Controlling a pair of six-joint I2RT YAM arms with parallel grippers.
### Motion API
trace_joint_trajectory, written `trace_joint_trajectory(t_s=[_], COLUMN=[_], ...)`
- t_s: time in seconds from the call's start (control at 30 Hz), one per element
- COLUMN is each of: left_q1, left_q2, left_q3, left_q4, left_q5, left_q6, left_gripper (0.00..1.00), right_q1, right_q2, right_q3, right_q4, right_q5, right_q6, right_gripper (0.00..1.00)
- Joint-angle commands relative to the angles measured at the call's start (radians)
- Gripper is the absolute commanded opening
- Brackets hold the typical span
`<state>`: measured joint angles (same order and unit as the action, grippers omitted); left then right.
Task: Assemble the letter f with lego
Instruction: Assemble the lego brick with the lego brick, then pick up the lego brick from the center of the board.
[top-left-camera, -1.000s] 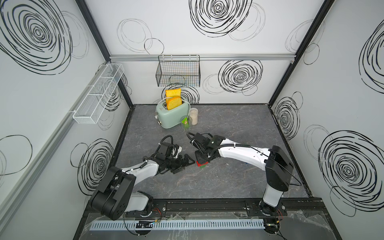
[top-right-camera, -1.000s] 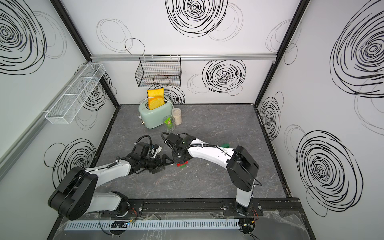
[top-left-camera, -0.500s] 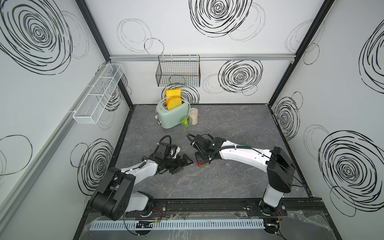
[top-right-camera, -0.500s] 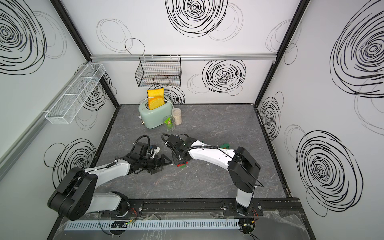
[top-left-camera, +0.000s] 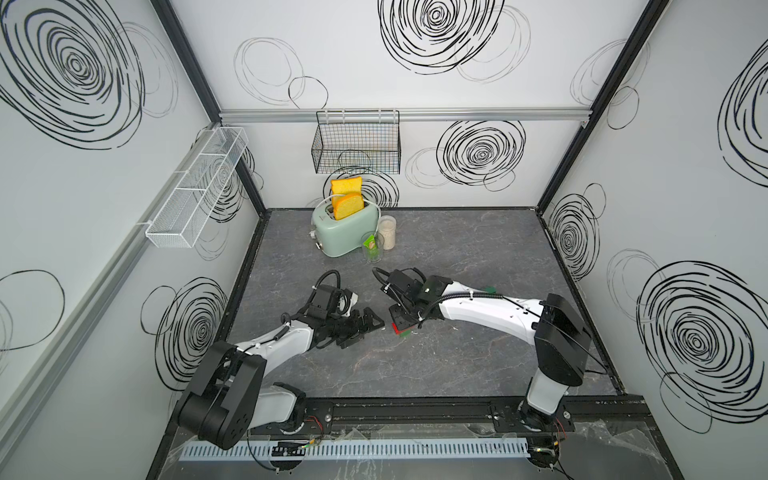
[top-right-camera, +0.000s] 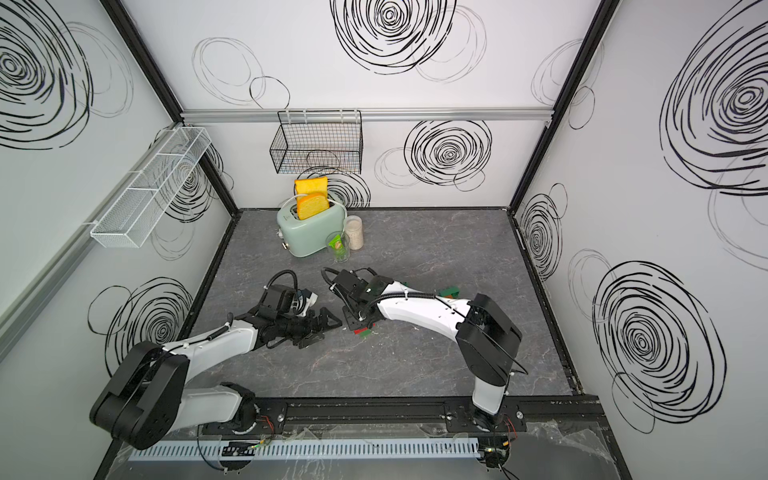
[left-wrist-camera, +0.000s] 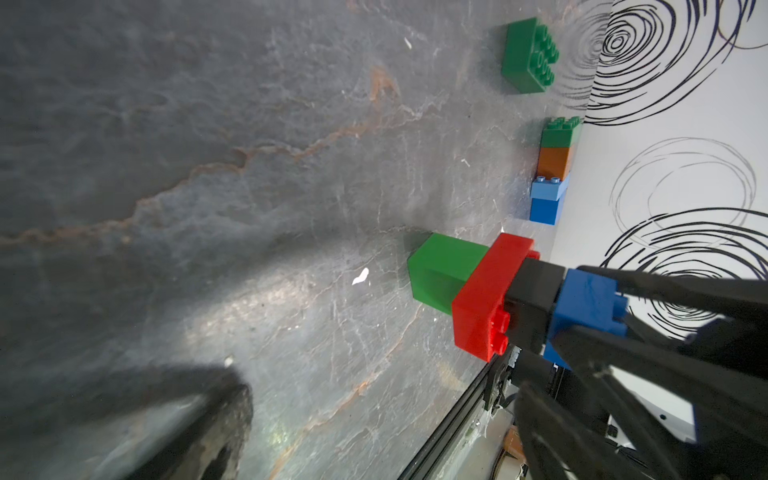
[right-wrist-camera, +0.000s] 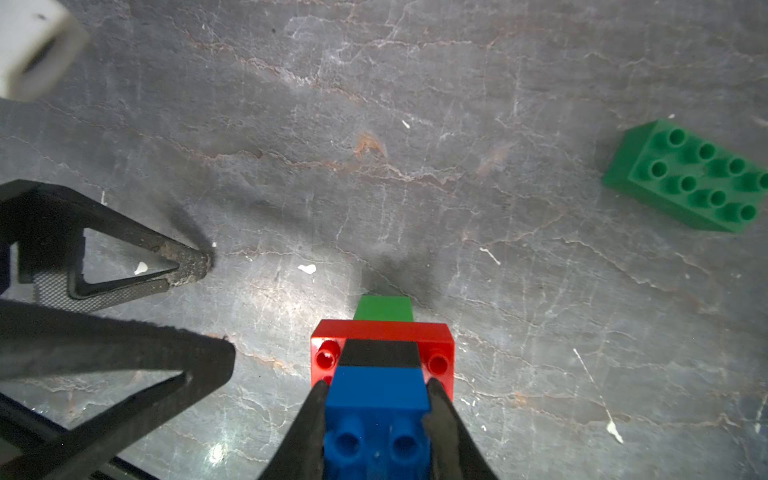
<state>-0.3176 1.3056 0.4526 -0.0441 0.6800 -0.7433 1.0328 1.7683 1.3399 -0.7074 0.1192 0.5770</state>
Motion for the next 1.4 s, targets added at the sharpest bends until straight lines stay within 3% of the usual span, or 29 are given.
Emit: trace_joint_trajectory(t_s=[0.0,0.4,0.8,0.9,1.03,1.17,1.37], left_q1=[0.011,0.011,0.021,0.043,0.059,0.058,0.06], left_q2=[-0.022,-0.029,-0.028,-0.039,-0.071,-0.076,-0.068], left_q3=[0.028,0.027,0.029,0.032,0.054,0.066,0.066], left_q4=[-0.017,-0.019,-0.028,-0.054,-0.123,-0.145,-0.135], left_q5=[-0.017,-0.026,-0.035,-0.038,-0.061,-0.069,-0.074], left_q6=[0.016,0.004,0.008,0.021,0.071,0.082,0.065], left_gripper=[1.0,1.0,1.0,1.0,0.98,0.98,0.98], right_q1=[0.018,0.004,-0.011,-0.069,-0.237,-0.407,-0.476], right_q2=[0.046,0.024,-0.025,-0.061,-0.08,-0.034,0.104], right_q3=[-0.001,0.049,0.111,0.138,0.077,-0.011,-0.017], right_q4=[-0.075,-0.084,-0.062,-0.066,-0.032,0.051,0.111], right_q5=[-0.054,-0.031,0.017,0.056,0.051,-0.02,-0.035], right_q6=[0.004,0.009,0.002,0.01,0.005,-0.03,-0.091], right_gripper=[0.35,0.41,0.71,0.82,0.99,0.99,0.99])
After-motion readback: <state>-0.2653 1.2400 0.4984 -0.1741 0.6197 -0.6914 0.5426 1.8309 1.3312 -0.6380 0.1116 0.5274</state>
